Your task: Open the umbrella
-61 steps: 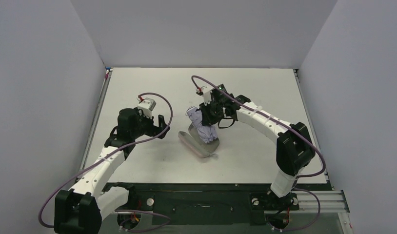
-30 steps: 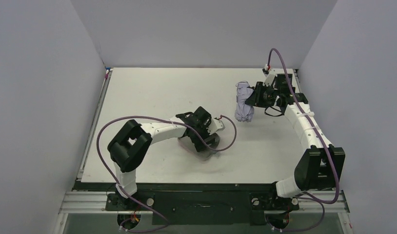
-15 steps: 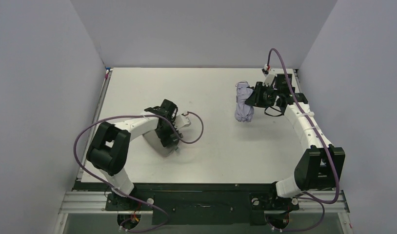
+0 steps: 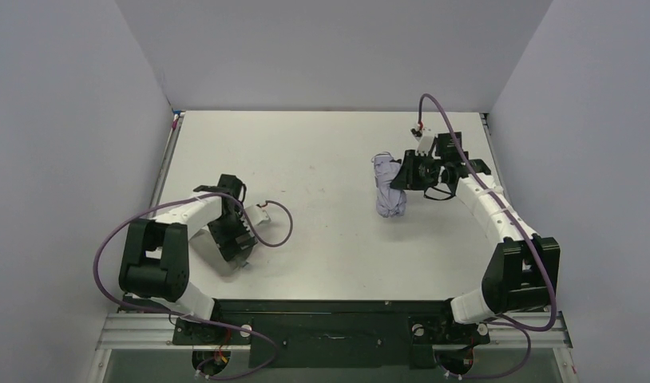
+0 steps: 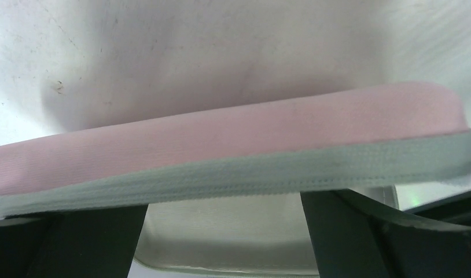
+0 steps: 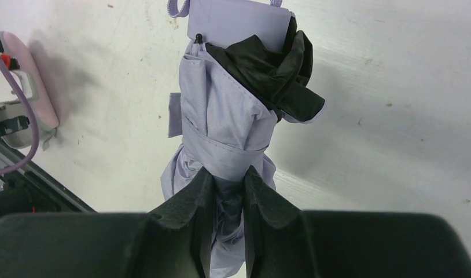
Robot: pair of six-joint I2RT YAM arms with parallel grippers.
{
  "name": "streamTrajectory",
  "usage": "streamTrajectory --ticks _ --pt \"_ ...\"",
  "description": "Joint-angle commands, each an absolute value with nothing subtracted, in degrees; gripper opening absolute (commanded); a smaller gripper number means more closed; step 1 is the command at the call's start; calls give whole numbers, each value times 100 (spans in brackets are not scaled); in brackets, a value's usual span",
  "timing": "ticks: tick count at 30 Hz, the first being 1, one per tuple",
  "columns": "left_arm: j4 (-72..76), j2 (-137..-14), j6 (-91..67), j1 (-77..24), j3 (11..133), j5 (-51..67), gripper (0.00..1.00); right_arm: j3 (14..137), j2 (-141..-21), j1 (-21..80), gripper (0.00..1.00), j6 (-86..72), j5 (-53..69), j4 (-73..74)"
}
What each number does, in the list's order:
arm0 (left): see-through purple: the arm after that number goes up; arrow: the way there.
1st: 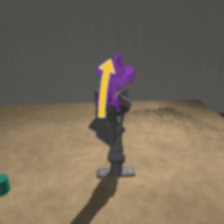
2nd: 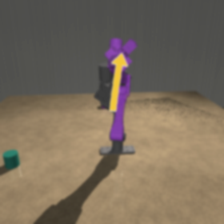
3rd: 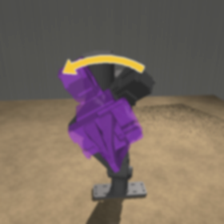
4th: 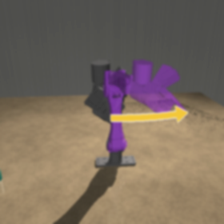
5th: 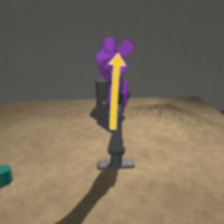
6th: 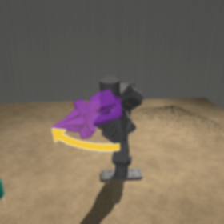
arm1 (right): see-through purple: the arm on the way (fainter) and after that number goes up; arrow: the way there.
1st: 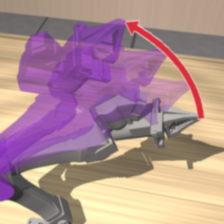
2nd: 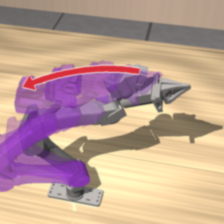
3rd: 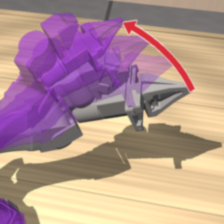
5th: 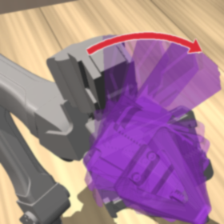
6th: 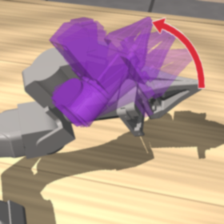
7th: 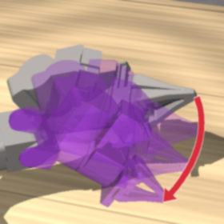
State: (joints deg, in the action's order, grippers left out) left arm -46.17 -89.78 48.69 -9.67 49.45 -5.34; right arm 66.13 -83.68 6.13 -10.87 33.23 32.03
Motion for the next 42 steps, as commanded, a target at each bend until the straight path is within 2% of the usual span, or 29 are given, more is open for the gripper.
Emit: streamTrajectory --ticks 1,4,7,11,16,19,22,25,34,42 --pt "-5181 -8701 4685 -937 5579 134 96 6822 -7986 882 0 -892 3701 2844" --pt "-5560 -8618 4329 -930 6610 673 100 7019 -7991 1099 0 -846 3860 2792" --pt "-5812 -8374 4161 -925 7286 1226 97 7136 -7956 1245 0 -918 4048 2609" --pt "-5378 -7939 3578 -927 7819 2195 97 7258 -7873 1451 0 -1169 4208 2141" --pt "-4218 -7591 2195 -952 8160 3374 97 7370 -7794 1750 0 -1461 4440 1405" --pt "-3417 -7553 825 -1004 8125 4378 97 7434 -7744 1909 0 -1762 4519 994" --pt "-1663 -7441 -685 -1141 7762 4879 97 7496 -7686 2073 0 -1861 4415 654" --pt "-462 -7333 -1560 -1491 7433 4761 97 7651 -7669 2310 0 -1367 4386 948" --pt "619 -7600 -2805 -2210 7135 4246 97 7642 -7300 2947 0 -324 4042 1238" --pt "991 -7505 -3369 -2393 6649 3430 97 7541 -7032 3167 0 -236 3845 1063"
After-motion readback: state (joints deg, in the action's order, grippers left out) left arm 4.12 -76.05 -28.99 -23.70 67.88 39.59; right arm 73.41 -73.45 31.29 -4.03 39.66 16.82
